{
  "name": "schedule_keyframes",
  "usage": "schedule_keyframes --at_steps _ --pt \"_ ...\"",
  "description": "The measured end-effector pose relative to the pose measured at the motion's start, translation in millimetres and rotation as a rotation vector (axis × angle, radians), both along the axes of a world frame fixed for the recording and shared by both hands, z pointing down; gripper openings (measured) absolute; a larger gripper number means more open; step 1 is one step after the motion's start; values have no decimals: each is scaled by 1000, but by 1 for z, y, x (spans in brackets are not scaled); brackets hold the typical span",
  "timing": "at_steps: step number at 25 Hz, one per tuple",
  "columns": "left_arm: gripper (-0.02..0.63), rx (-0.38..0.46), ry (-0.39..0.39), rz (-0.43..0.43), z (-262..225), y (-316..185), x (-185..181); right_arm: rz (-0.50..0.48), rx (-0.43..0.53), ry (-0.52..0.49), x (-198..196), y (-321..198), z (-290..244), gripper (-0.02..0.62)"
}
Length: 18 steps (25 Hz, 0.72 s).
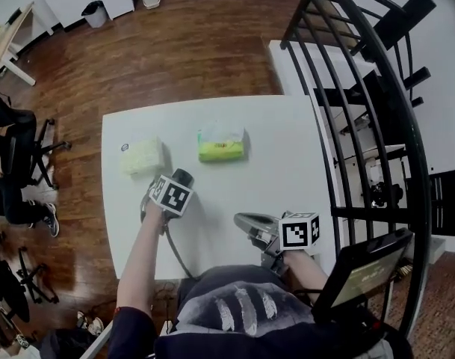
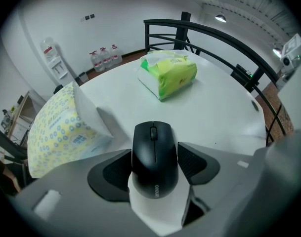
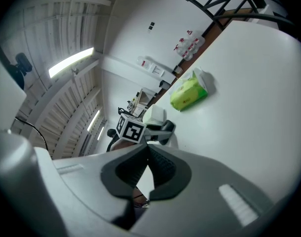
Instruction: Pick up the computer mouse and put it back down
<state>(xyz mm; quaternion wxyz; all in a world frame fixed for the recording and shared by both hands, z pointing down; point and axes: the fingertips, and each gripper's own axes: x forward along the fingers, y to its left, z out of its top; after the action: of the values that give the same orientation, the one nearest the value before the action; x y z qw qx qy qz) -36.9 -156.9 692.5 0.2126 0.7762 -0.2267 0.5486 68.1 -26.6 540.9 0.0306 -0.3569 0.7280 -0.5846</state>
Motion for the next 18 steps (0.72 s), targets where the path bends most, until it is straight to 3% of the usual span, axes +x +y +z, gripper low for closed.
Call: schedule_keyframes --at_steps 8,11,15,18 --pt "310 55 19 -24 -22 8 9 19 26 0 18 21 -9 3" --pt "305 102 63 -38 -43 9 3 28 56 -17 15 19 -16 3" --pt "212 200 200 -64 -100 21 1 49 128 -2 19 18 -33 3" --pt "138 255 251 -96 -134 37 -5 49 179 13 25 14 -48 3"
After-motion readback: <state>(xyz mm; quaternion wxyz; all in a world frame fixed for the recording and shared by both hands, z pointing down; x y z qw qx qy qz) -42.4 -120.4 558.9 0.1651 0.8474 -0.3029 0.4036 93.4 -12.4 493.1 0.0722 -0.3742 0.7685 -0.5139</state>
